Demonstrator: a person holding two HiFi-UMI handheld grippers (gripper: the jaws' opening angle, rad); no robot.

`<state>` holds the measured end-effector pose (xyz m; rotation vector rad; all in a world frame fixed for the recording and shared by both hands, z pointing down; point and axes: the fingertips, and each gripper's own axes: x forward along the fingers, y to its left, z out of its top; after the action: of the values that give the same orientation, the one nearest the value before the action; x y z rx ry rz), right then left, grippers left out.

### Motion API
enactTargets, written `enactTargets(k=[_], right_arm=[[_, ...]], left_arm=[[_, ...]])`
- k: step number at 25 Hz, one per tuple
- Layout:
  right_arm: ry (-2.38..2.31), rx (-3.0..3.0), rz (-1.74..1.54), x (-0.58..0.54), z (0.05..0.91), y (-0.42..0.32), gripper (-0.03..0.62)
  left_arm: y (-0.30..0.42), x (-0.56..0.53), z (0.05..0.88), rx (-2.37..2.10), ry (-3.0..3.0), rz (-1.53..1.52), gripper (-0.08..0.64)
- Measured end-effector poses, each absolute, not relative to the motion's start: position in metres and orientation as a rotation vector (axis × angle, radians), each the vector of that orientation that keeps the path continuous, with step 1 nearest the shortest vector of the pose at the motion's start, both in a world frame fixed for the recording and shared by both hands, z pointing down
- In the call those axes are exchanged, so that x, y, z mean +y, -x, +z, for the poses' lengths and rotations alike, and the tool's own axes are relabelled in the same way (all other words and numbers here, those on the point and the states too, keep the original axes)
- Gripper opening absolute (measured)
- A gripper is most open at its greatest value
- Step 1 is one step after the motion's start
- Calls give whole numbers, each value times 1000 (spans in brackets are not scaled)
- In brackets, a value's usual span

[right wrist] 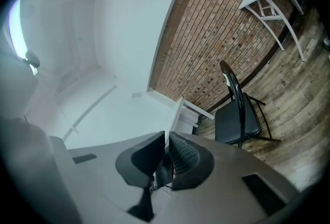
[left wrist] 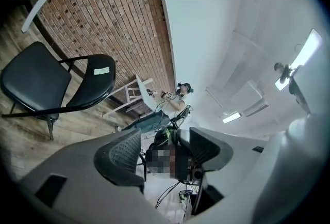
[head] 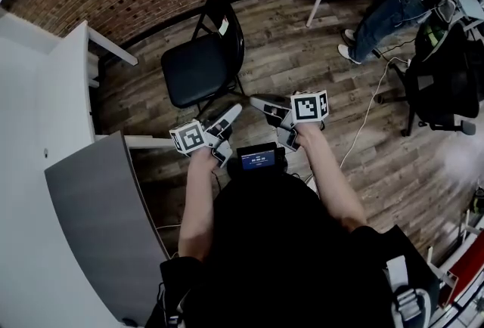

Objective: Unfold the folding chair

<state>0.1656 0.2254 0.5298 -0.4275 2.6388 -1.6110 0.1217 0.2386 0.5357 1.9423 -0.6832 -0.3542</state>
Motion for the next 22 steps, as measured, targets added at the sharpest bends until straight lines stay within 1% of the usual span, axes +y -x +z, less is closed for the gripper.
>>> enactTargets(k=[22], right_arm=[[408, 2664, -1602, 228, 529, -160, 28]], left_arm=[[-120, 237, 541, -668, -1938, -364, 319]])
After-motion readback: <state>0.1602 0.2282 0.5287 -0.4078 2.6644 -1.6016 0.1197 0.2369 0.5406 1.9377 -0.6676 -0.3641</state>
